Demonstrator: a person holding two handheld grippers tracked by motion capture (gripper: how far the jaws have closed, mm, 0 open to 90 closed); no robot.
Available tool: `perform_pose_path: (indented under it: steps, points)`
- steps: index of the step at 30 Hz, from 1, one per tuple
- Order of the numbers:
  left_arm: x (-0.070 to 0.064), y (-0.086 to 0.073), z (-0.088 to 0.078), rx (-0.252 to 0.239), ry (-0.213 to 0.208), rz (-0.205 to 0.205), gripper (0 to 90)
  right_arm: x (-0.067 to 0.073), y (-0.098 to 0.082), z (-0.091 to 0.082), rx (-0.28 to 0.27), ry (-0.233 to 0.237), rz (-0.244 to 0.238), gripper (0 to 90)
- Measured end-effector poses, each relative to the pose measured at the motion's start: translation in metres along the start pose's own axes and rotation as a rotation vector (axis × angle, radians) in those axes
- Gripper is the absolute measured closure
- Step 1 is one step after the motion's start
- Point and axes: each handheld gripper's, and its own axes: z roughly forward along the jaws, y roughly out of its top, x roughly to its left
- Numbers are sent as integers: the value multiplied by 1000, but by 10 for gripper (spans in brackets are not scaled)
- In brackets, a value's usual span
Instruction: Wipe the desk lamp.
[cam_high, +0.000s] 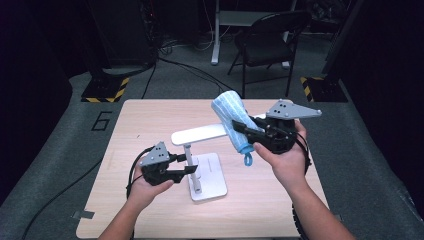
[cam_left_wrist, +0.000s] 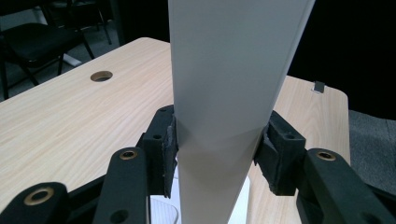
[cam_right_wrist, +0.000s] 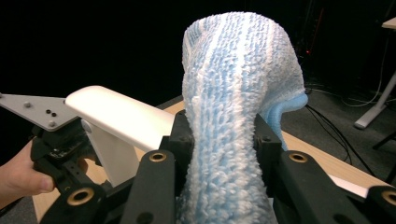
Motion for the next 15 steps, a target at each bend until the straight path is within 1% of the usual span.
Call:
perform_pose_path:
  steps: [2,3,4,5,6,7,8,9,10,13,14,15]
  points:
    - [0,0,0,0,1,0,528,3,0,2,-3,4,-6,682]
    - [0,0,-1,0,3,9,529,4,1,2,-3,3,-14,683]
    - [1,0,-1,4,-4,9,529,4,1,2,-7,3,-19,683]
    - [1,0,-1,3,-4,9,529,3,0,2,-2,2,-13,684]
    - [0,0,0,1,-2,8,529,2,0,2,-7,3,-12,685]
    - [-1,0,0,-1,1,6,529,1,-1,1,-1,5,0,685]
    - [-1,0,0,-2,-2,-1,529,-2,-2,0,-1,5,-2,686]
    - [-1,-1,0,-5,-2,-1,529,-4,-2,-1,-1,0,7,686]
    - [0,-1,0,-6,-4,-2,529,-6,-3,-3,0,-2,5,686]
    - [0,-1,-1,-5,-8,-2,529,-13,-5,-8,-3,-20,22,687]
    - [0,-2,-1,-7,-5,-3,529,-15,-5,-8,-11,-21,19,687]
    - [1,-2,-1,-7,-4,-5,529,-16,-6,-10,-5,-32,29,687]
